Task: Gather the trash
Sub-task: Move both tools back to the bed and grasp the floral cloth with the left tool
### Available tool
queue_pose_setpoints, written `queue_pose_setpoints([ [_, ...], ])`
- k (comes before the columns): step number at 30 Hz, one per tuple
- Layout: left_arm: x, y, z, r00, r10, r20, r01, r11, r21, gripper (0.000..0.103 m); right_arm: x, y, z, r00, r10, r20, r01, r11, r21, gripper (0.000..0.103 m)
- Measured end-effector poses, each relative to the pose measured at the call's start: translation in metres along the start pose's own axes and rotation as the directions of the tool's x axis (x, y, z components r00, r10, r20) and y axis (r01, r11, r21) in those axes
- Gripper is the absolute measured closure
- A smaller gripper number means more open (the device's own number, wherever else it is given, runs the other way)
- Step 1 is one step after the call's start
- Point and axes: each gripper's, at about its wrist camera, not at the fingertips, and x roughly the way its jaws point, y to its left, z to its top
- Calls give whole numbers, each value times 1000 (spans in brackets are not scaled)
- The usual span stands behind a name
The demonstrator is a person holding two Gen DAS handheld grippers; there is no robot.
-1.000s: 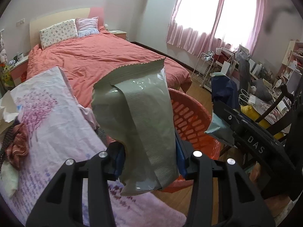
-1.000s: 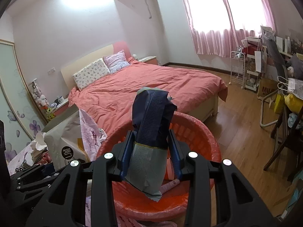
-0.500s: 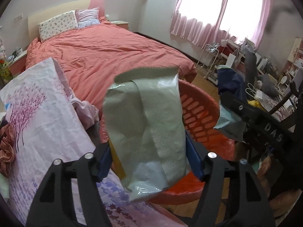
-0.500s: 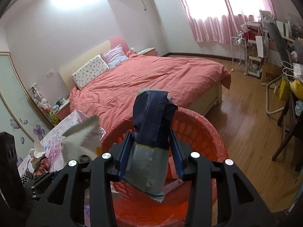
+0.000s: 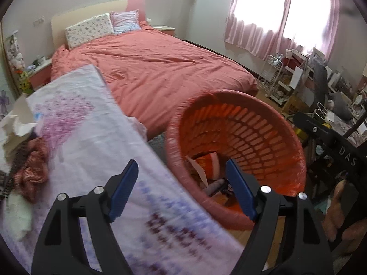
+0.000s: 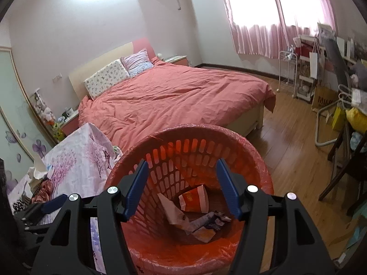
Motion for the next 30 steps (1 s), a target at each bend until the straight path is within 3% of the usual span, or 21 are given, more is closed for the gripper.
queue_pose_setpoints([
  [9, -56, 58, -19, 993, 109, 53, -106, 993, -49, 23, -12, 40, -6, 1000, 23, -4, -23, 995, -99, 41],
  [16, -102, 121, -33, 969, 231, 91, -218, 966, -137, 22, -13, 81, -24, 996, 77, -51, -85, 983, -166, 41],
  [21, -123, 174, -52, 933, 351, 85, -327, 921, -211, 18, -12, 115, -42, 988, 124, -94, -142, 965, -221, 41],
  [27, -139, 253, -81, 876, 481, 44, -441, 832, -336, 19, -6, 154, -61, 975, 169, -142, -202, 943, -265, 41],
  [30, -142, 279, -88, 870, 492, 32, -445, 811, -381, 20, -3, 170, -72, 970, 180, -164, -222, 932, -286, 41],
])
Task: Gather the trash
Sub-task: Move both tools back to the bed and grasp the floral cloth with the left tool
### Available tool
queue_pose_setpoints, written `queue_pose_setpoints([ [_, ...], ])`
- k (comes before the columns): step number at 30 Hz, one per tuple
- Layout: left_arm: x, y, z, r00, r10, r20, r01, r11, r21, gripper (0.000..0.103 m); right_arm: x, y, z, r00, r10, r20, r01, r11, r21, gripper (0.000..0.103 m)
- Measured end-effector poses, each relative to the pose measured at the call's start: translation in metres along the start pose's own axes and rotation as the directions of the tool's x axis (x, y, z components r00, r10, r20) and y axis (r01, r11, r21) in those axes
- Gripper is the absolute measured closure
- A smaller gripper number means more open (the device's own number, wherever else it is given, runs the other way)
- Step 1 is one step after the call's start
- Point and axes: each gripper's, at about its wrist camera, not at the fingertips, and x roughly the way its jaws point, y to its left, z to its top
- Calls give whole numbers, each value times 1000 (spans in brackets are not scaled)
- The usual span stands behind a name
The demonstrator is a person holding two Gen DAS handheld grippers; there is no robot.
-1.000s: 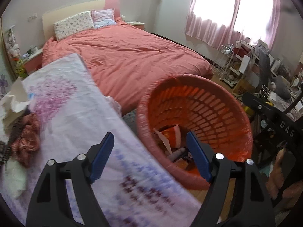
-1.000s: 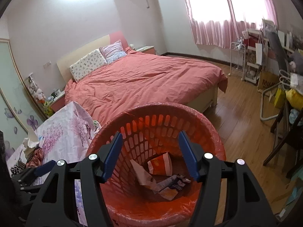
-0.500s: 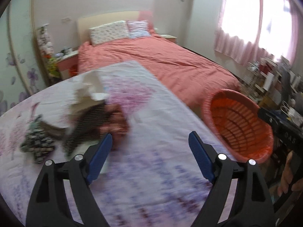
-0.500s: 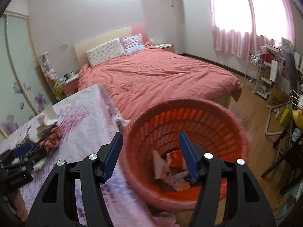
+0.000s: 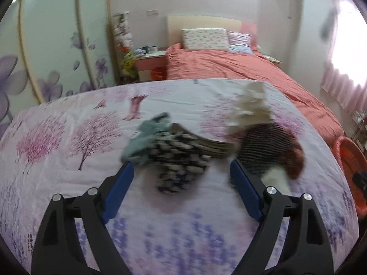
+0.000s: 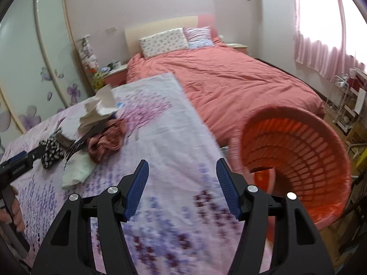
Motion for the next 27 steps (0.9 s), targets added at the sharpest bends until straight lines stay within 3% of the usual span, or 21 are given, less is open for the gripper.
queue_pose_setpoints([
  [6, 18, 9, 6, 1000, -11, -19, 11, 1000, -27, 25, 12, 28, -3, 999, 29, -25, -30, 999, -40, 41],
  [12, 45, 2, 12, 997, -29, -74, 25, 998, -49, 37, 19, 43, -7, 999, 34, -37, -36, 997, -75, 41],
  [16, 57, -1, 9, 993, -46, -105, 40, 997, -66, 65, 19, 44, -8, 999, 32, -42, -36, 996, -80, 41],
  [20, 51, 7, 7, 993, -87, -82, 80, 994, -76, 79, 19, 44, -7, 999, 27, -40, -30, 996, -84, 41],
  [27, 26, 22, 2, 993, -108, -45, 104, 992, -67, 83, 24, 52, -1, 998, 49, -25, -51, 995, -81, 43],
])
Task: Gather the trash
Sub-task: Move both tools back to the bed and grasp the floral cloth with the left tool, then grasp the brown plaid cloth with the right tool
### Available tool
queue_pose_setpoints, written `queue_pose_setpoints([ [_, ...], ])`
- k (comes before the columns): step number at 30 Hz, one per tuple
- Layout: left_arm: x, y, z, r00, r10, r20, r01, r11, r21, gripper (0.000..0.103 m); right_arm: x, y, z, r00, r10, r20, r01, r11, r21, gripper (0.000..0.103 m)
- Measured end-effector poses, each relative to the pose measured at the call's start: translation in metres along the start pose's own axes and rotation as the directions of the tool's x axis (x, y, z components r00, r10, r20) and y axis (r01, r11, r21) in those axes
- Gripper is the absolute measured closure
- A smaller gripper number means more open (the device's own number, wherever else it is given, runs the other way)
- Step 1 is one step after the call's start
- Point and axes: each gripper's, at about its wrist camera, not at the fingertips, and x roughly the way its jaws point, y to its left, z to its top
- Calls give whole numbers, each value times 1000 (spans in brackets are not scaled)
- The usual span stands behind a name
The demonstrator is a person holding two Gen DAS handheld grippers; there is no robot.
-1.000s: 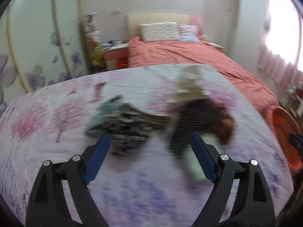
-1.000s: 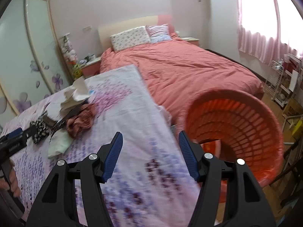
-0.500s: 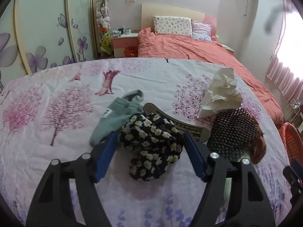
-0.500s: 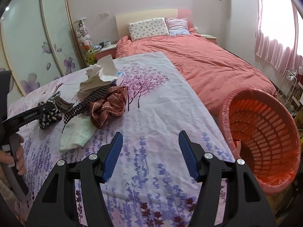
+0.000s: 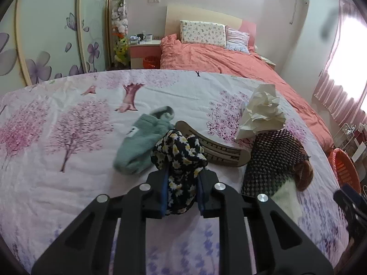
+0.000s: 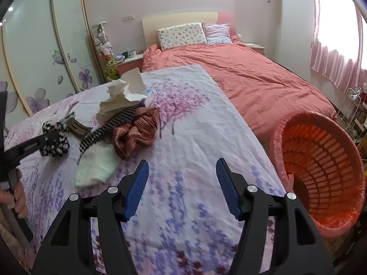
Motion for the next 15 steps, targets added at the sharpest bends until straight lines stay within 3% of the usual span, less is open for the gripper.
queue_pose_setpoints([
  [6, -24, 8, -7, 1000, -15, 22, 15, 1000, 14, 83, 21, 23, 16, 997, 76, -7, -76, 997, 7, 54],
  [10, -37, 13, -10, 999, -19, 34, 18, 1000, 17, 83, 46, 29, 27, 998, 56, -29, -55, 998, 34, 63],
  [15, -44, 17, -11, 999, -25, 45, 24, 1000, 19, 83, 70, 25, 33, 991, 104, -89, -95, 991, 97, 63],
])
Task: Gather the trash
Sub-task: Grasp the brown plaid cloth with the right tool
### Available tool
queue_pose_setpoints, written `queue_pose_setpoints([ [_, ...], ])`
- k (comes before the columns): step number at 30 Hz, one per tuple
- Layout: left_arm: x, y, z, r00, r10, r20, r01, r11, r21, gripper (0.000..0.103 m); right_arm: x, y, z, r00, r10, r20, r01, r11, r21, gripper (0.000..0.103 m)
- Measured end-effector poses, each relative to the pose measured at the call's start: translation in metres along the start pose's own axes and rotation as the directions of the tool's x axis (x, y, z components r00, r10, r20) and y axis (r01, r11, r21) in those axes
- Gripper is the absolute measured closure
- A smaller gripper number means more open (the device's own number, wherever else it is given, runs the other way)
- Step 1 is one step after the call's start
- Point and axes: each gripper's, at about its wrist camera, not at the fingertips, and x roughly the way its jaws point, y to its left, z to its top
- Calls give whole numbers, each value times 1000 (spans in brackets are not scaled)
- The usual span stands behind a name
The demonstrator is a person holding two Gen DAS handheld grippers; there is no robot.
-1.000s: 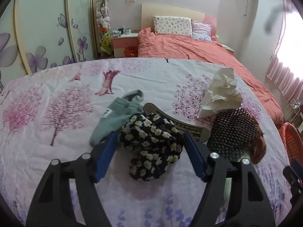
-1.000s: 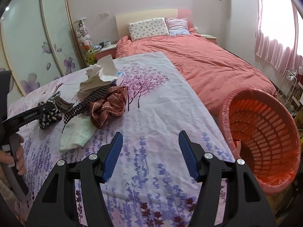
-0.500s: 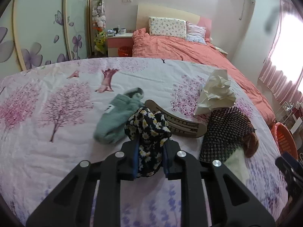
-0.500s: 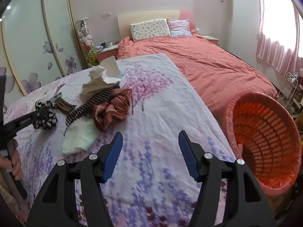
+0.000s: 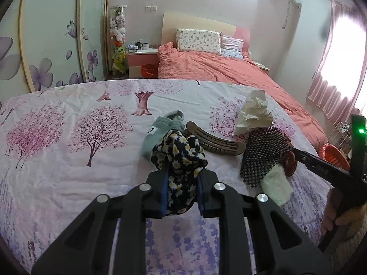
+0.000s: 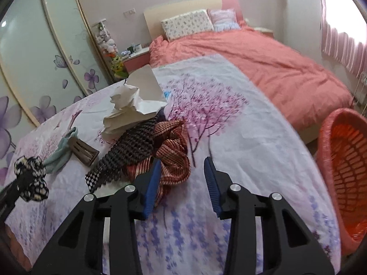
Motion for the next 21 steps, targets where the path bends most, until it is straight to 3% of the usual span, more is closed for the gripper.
queue_pose_setpoints([
  [3, 0, 0, -1, 1000, -2, -4, 2, 1000, -2, 83, 9, 1, 1, 999, 33, -33, -32, 999, 21, 67],
  [4, 0, -1, -2, 1000, -3, -6, 3, 1000, -2, 83, 10, 1, 0, 999, 36, -36, -35, 999, 20, 71],
  [5, 0, -2, -2, 1000, -4, -9, 4, 1000, 0, 83, 11, 2, -1, 998, 47, -41, -46, 999, 12, 84],
  [7, 1, -3, -3, 1000, -5, -13, 5, 1000, 2, 83, 8, 5, -4, 999, 39, -32, -39, 999, -14, 94],
  [14, 0, -13, -2, 1000, -13, -13, 13, 1000, 16, 83, -23, -22, -6, 1000, 19, 24, -20, 999, 36, 95],
  [21, -7, -31, 2, 1000, -32, 1, 31, 999, 37, 83, -61, -40, -6, 993, -25, 111, 24, 1000, 9, 96],
])
